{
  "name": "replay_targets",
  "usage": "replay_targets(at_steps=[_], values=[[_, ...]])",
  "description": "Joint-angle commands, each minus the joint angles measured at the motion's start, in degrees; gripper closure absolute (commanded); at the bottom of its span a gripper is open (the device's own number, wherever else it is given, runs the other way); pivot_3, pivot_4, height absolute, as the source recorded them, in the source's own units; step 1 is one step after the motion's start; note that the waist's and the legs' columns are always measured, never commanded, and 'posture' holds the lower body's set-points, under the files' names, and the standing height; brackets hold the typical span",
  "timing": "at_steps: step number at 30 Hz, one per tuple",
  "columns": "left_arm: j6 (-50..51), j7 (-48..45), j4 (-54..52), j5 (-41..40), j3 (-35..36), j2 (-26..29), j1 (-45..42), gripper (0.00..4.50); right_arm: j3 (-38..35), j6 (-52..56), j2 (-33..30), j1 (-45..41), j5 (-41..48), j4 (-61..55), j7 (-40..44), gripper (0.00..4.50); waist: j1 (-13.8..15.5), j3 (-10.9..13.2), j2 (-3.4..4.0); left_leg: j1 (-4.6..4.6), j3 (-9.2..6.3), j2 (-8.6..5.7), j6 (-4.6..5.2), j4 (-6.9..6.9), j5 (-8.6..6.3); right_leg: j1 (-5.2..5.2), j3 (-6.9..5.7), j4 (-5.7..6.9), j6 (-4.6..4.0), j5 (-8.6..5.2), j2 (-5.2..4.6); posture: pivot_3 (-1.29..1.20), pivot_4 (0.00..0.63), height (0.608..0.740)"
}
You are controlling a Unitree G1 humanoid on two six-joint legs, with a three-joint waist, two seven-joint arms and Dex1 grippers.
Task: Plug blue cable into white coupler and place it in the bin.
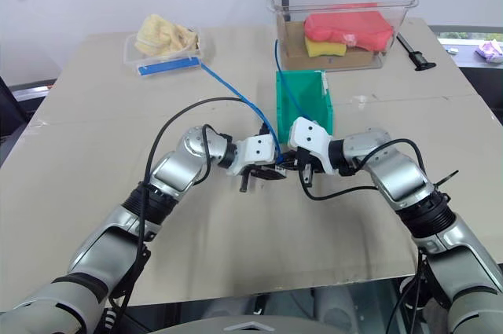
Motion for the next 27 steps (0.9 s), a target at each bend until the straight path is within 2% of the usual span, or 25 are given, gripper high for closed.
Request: replay_targets(at_steps=[1, 18, 21, 23, 24, 27], values=[[-0.41, -0.03, -1.46, 0.41, -0.46, 0.02, 0.32, 4.15, 2.47, -0.48, -1.47, 0.00, -3.15, 2.89, 3.44, 4.50, 0.05, -0.02, -0.01, -0.01, -0.01, 0.00, 0.00, 0.00, 0.00, 0.00, -0.01, 0.00, 0.00, 0.00, 0.00, 0.00, 0.150, 0.740], [0.07, 1.09, -3.55, 0.20, -0.65, 0.05, 1.93, 4.15, 7.08, -3.83, 2.27, -1.40, -9.87, 13.74, 8.97, 4.50, -0.04, -0.63, -0.09, 0.11, -0.01, 0.01, 0.00, 0.00, 0.00, 0.08, 0.01, 0.02, -0.02, 0.01, 0.01, 0.00, 0.150, 0.740], [0.27, 1.45, -3.89, 0.06, -0.62, -0.11, 2.42, 4.15, 5.53, -5.97, 4.00, -1.72, -10.27, 16.07, 7.65, 4.50, -0.09, -0.91, -0.09, 0.19, -0.01, 0.01, 0.00, 0.00, 0.00, 0.14, 0.01, 0.02, -0.02, 0.01, 0.02, 0.00, 0.150, 0.740], [0.52, 1.74, -4.21, -0.09, -0.44, -0.14, 2.80, 4.15, 2.43, -7.54, 4.82, -1.58, -8.47, 15.69, 7.00, 3.81, -0.10, -0.92, -0.11, 0.31, -0.03, 0.02, 0.00, 0.00, -0.01, 0.26, 0.00, 0.01, -0.02, 0.01, 0.04, 0.00, 0.150, 0.740], [0.63, 1.94, -4.39, -0.13, -0.33, -0.13, 3.01, 4.15, 0.91, -7.41, 5.00, -1.18, -7.25, 14.71, 6.78, 3.64, -0.10, -0.91, -0.09, 0.32, -0.05, 0.02, 0.01, 0.00, -0.01, 0.29, -0.02, 0.01, -0.02, 0.01, 0.04, 0.00, 0.150, 0.740], [1.61, 2.83, -5.27, -0.47, 0.75, -0.05, 3.94, 4.15, -6.35, -6.47, 4.72, 2.20, -2.47, 7.26, 4.63, 2.19, 0.09, -0.91, -0.09, 0.27, -0.33, 0.02, 0.00, -0.01, -0.01, 0.25, -0.02, 0.00, -0.02, 0.01, 0.04, 0.00, 0.150, 0.740]])
